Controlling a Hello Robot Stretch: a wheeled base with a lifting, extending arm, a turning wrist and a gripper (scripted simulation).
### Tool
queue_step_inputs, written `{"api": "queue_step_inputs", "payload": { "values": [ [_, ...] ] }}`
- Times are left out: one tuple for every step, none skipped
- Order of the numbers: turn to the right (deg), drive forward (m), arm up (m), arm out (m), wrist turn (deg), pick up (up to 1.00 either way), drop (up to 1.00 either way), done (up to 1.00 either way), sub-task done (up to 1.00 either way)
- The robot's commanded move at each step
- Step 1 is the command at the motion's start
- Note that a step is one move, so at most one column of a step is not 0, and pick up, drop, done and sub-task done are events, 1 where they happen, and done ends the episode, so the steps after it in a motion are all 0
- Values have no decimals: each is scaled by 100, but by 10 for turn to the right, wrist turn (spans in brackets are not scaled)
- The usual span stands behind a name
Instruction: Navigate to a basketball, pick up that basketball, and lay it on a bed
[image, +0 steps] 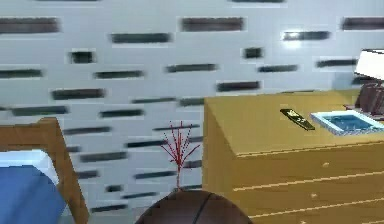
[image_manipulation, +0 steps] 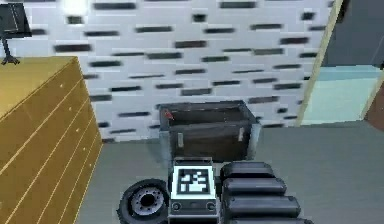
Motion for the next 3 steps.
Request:
{"api": "queue_step_inputs", "payload": {
  "values": [
    [-450, 0, 0, 0, 0, 0, 0, 0, 0],
    [-450, 0, 0, 0, 0, 0, 0, 0, 0],
    [-90, 0, 0, 0, 0, 0, 0, 0, 0]
  ]
}}
